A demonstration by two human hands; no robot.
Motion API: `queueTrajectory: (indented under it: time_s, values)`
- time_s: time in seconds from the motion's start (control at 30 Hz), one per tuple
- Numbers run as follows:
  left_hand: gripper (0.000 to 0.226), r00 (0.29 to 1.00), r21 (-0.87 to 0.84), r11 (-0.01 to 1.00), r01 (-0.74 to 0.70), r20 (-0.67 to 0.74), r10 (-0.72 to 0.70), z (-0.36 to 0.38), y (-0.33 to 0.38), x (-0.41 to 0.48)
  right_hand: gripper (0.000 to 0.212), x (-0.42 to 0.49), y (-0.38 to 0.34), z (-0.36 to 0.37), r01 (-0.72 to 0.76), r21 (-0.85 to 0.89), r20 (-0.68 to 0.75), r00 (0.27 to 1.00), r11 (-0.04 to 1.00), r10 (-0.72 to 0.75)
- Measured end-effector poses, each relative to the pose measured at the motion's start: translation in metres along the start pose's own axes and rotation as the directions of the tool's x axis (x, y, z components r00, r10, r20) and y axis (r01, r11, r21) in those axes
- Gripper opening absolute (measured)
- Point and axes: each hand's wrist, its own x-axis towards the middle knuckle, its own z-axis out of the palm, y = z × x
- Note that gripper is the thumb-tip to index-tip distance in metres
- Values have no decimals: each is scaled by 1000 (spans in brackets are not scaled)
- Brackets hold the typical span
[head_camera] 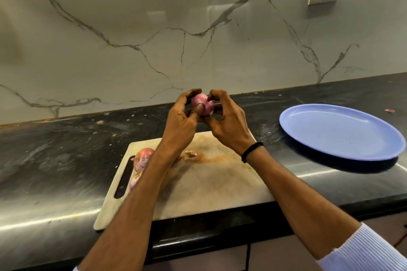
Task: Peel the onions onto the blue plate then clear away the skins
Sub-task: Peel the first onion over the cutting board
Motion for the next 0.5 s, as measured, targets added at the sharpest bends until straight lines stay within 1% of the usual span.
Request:
queueTrajectory:
  time_s: [0.17, 0.3, 0.5]
  values:
    - [34, 999, -66, 997, 44, -13, -45, -2, 1, -2, 39, -2, 3, 0, -18, -8, -25, 1000, 1000, 18]
    - [34, 999, -88, 995, 48, -10, -49, -2, 3, -3, 56, -2, 1, 0, -23, 26, 6, 1000, 999, 23]
    - [35, 999, -66, 997, 37, 6, -36, -4, 2, -5, 56, -2, 3, 2, -9, 13, 10, 1000, 1000, 9]
